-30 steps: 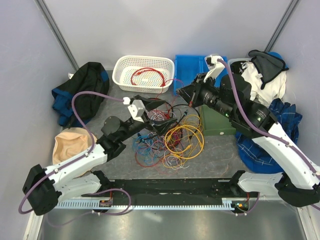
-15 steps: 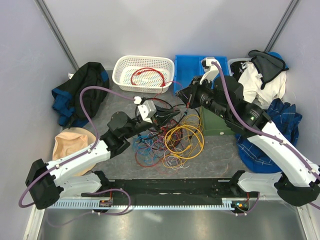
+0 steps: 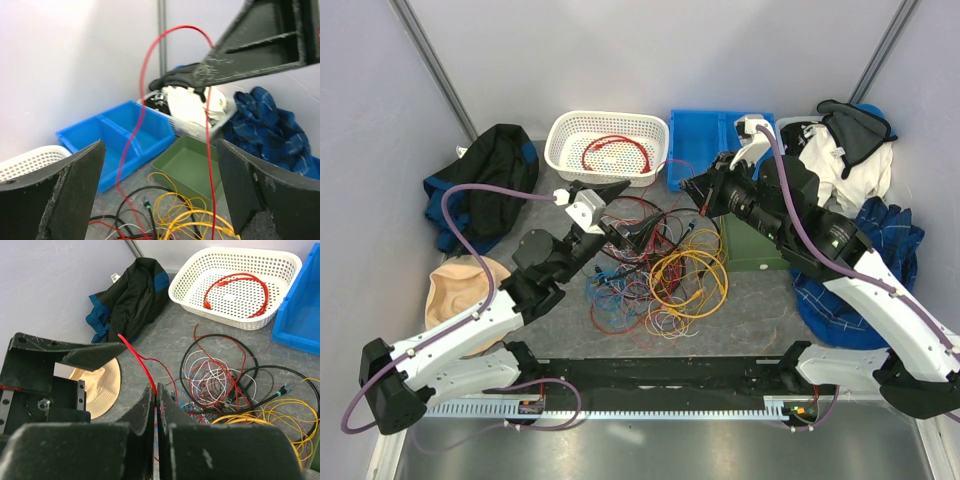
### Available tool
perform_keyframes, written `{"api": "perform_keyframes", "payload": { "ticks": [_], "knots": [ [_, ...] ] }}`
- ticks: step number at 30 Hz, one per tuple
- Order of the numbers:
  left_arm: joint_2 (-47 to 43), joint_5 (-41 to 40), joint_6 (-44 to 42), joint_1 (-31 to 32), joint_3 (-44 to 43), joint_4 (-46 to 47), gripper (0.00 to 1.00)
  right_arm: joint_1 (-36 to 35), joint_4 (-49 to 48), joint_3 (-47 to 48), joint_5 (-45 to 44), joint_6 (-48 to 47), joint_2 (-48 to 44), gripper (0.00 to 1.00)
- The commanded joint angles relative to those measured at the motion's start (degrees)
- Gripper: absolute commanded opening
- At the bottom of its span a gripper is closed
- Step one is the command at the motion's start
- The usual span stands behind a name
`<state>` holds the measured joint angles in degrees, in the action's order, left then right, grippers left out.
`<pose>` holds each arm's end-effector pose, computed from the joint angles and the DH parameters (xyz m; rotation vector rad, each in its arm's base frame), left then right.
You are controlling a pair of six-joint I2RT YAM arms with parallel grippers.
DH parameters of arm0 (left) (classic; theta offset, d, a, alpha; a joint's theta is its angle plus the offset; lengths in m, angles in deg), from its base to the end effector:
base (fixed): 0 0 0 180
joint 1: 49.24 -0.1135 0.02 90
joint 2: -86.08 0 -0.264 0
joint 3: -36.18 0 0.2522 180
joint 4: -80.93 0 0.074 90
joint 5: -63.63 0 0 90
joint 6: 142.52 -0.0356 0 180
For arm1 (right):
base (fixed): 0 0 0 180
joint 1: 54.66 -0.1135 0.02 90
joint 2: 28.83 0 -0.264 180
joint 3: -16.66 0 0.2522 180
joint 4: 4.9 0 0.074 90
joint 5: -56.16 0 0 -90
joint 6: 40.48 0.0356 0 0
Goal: Untangle the cables
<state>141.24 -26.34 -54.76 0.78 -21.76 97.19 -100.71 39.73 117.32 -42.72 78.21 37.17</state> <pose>0.1444 -0.1722 0.3782 0.5602 1.1409 -0.7225 0.1619 0.1600 0.4792 -0.1566 1.8080 0.8110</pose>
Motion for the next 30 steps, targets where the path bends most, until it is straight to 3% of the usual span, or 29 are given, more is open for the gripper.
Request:
{"api": "perform_keyframes", "payload": {
  "ticks": [1,9,13,16,18,21,27,30],
  "knots": [
    [0.56,-7.24,-3.47,0.25,0.41,1.44,1.00,-0.10,-1.87,0.21,-0.08,-0.21,-1.31,0.00],
    [5.31,-4.25,-8.91,0.25,1.12,9.79,1.00,-0.10,-1.87,0.91,1.24,0.05,-0.87,0.00],
    [6.98,-2.59,-11.55,-0.36,-4.67,3.22,1.00,-0.10,-1.17,2.40,2.29,0.05,-0.78,0.00],
    [6.81,4.95,-12.70,-1.93,-8.02,-1.44,0.99,-0.10,-0.73,3.02,2.29,-0.12,-0.87,0.00],
    [5.58,14.52,-10.78,-6.04,-8.11,-2.07,1.00,-0.10,-0.29,3.02,2.21,-0.21,-1.13,0.00],
    [4.52,25.78,-4.46,-14.20,-8.38,-2.25,1.00,-0.10,0.24,2.85,2.03,-0.47,-1.57,0.00],
    [7.41,50.47,18.03,-31.80,-7.67,8.64,1.00,-0.01,1.03,3.19,0.97,-1.18,-2.45,0.00],
    [11.44,60.24,31.45,-35.15,-8.20,17.58,1.00,-0.01,1.38,3.20,0.62,-1.53,-2.71,0.00]
  ]
}}
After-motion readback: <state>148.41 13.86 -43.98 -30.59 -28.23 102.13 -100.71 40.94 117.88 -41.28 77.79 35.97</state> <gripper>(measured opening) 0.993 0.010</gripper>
